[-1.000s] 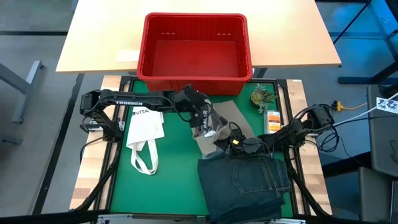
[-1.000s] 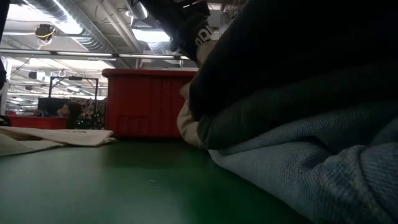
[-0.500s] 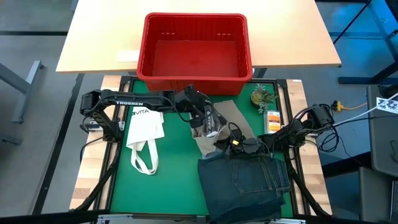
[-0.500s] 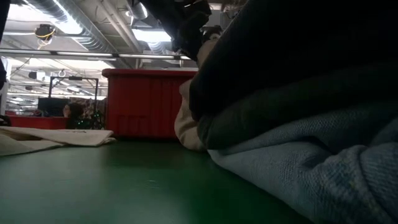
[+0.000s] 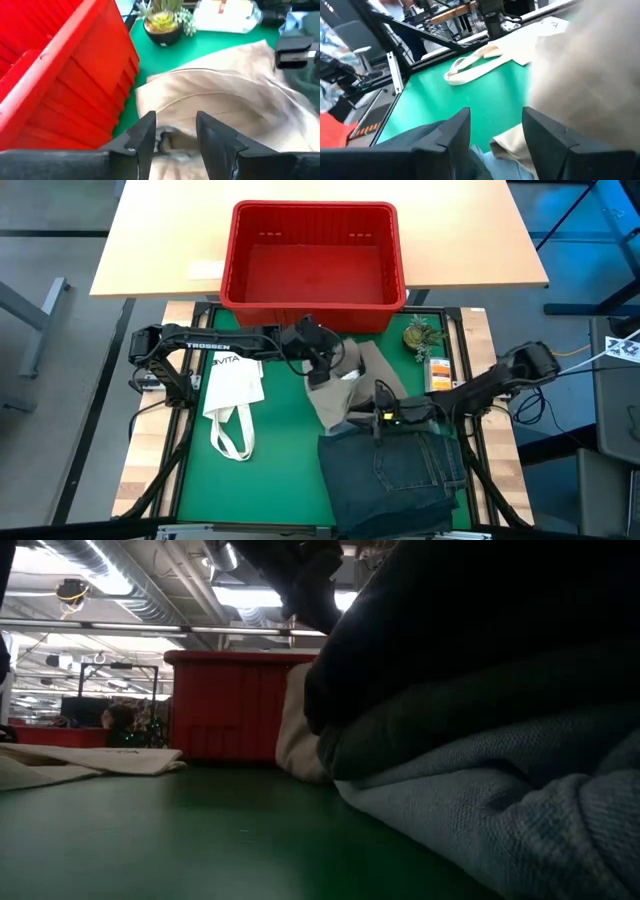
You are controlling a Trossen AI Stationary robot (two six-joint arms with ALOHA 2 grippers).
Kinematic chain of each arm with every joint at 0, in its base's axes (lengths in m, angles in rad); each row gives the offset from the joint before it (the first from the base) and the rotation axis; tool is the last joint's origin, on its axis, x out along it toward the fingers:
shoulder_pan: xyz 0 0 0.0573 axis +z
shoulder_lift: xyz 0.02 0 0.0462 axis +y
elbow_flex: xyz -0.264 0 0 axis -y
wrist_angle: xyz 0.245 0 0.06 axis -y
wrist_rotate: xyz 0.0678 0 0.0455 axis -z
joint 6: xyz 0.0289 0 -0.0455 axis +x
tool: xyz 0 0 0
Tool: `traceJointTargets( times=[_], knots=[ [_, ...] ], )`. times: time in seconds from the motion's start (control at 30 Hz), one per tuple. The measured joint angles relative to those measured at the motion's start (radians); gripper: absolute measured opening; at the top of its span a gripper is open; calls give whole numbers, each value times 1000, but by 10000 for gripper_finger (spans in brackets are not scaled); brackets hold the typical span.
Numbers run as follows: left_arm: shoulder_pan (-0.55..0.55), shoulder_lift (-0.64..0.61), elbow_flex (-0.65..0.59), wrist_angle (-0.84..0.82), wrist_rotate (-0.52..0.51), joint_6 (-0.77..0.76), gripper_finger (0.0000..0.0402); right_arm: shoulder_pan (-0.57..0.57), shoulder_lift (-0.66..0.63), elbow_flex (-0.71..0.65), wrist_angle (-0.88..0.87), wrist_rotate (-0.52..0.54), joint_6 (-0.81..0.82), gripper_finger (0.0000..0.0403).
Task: Fold Laundry from Bin
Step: Fold the brown shorts
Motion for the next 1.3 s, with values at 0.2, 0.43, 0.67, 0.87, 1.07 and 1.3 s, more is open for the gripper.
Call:
traceJointTargets(
  times=[0.2, 0.43, 0.67, 0.87, 1.07, 1.3],
  knots=[
    [0, 0, 0, 19, 0, 21, 137, 0, -231, 0, -292, -13, -28, 175],
    [0, -30, 0, -81, 6, 60, 137, 0, -479, 0, -439, 100, -147, 175],
    [-1, -15, 0, -156, 162, 53, 137, -4, -632, 2, -635, 294, -158, 175],
    [-3, 0, 0, -151, 181, 40, 137, -86, -626, 2, -746, 191, -99, 175],
    [-15, 11, 0, -151, 181, -4, 137, -226, -594, 2, -764, 14, -91, 175],
    [-35, 30, 0, -150, 181, -2, 137, -321, -492, 2, -756, -156, -90, 175]
  ],
)
